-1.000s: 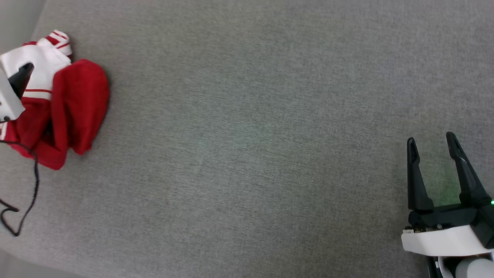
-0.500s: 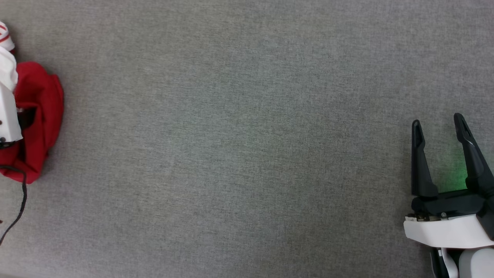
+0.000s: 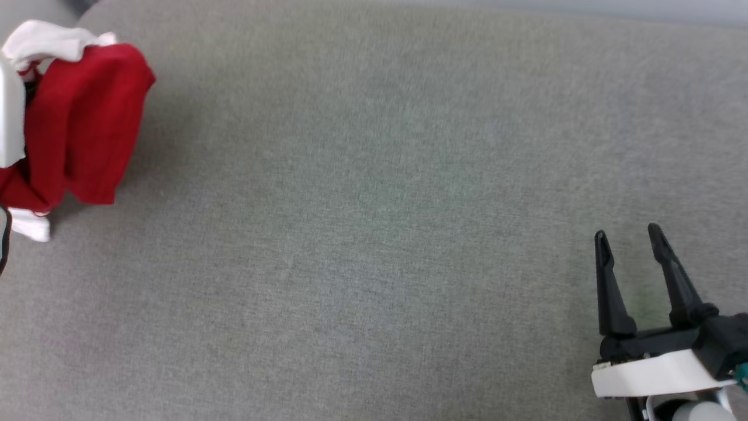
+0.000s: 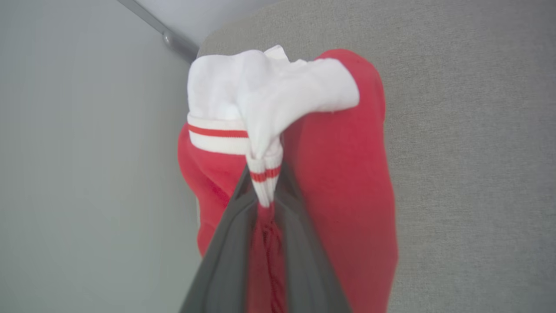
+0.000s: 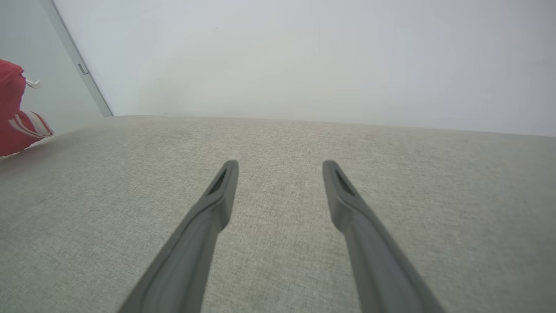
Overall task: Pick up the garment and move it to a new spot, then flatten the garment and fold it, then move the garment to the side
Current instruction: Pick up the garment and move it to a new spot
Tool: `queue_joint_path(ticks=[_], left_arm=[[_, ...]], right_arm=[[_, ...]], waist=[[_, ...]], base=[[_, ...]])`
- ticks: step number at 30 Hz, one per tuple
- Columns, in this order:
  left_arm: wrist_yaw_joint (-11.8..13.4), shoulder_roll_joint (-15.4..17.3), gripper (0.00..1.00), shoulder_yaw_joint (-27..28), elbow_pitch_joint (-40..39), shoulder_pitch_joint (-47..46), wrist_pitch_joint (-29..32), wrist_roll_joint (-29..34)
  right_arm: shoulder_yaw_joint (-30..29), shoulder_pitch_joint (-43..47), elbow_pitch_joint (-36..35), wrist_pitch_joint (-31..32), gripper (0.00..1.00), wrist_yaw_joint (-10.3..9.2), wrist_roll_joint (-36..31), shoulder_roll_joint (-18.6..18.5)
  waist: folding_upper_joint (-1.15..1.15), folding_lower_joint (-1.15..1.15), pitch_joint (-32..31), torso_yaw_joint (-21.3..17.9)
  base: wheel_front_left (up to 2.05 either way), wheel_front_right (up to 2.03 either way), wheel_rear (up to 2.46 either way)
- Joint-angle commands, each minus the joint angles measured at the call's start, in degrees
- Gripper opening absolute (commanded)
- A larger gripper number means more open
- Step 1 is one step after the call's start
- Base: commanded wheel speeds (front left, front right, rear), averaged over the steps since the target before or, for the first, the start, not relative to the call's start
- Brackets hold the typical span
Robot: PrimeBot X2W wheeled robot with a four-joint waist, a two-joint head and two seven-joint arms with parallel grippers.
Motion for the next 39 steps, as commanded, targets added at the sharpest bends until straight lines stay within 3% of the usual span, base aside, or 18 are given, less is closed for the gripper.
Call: queue_joint_path(ticks=[1,6,12,21,30,39], left_arm=[[0.03,0.14,0.00,-0.26,-0.52,-0.75,0.20,0.30],[0.03,-1.27,0.00,-4.85,-6.59,-4.45,2.27,0.44],[0.04,-4.85,0.00,-11.20,-13.73,-9.34,3.34,-0.61],[0.03,-10.56,0.00,-18.35,-18.67,-13.29,2.69,-2.41],[0.03,-18.74,0.00,-27.65,-16.15,-13.37,-0.66,-3.57],[0.03,-23.84,0.00,-41.17,-9.90,-10.56,-4.53,-5.98]], right_arm=[[-0.03,0.64,0.16,-0.12,1.00,-0.04,0.12,0.10],[0.97,2.07,1.79,-0.12,1.00,-0.04,1.60,0.11],[2.32,3.20,2.68,-0.12,1.00,-0.04,3.41,0.11],[2.75,2.90,2.65,-0.12,1.00,-0.04,4.74,0.12],[3.71,0.80,2.24,-0.12,1.00,-0.04,6.00,0.11],[3.65,-1.78,1.52,-0.12,1.00,-0.04,6.66,0.12]], waist=[[0.00,0.00,-2.41,-0.74],[0.00,0.00,-6.29,-3.50],[0.00,0.00,-9.04,-9.80],[0.00,0.00,-8.55,-18.38],[0.00,0.00,-3.92,-25.62],[0.00,0.00,1.71,-28.15]], base=[[0.00,0.00,0.00],[0.00,0.00,0.00],[0.00,0.00,0.00],[0.00,0.00,0.00],[0.00,0.00,0.00],[0.00,0.00,0.00]])
